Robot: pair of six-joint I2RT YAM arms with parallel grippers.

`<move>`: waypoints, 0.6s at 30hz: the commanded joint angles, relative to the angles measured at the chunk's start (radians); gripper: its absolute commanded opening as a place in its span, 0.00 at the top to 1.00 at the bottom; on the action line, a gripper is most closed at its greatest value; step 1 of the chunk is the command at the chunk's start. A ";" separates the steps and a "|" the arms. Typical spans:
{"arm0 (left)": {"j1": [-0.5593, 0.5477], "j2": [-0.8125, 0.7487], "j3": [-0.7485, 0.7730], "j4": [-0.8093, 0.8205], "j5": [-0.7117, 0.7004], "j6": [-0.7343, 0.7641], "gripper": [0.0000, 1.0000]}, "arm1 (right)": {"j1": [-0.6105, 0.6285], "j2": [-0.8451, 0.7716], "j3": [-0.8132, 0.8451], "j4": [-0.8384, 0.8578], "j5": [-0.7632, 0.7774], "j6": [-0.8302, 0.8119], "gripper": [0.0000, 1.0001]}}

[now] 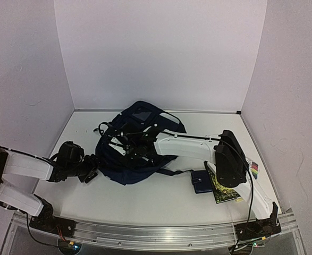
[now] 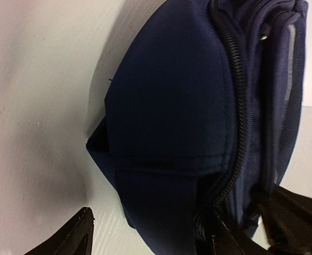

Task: Pack the student bag
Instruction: Adjust the student bag at the center of the board.

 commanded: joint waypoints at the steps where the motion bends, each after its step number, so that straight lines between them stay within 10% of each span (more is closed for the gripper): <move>1: -0.011 0.111 0.000 0.087 -0.004 -0.036 0.31 | -0.005 -0.042 0.060 -0.041 0.064 0.012 1.00; 12: 0.079 0.302 0.122 0.030 -0.013 0.018 0.66 | -0.006 -0.300 0.124 -0.051 -0.058 0.100 1.00; 18: 0.139 0.333 0.233 -0.082 -0.021 0.098 0.68 | -0.013 -0.355 0.162 -0.055 -0.093 0.162 1.00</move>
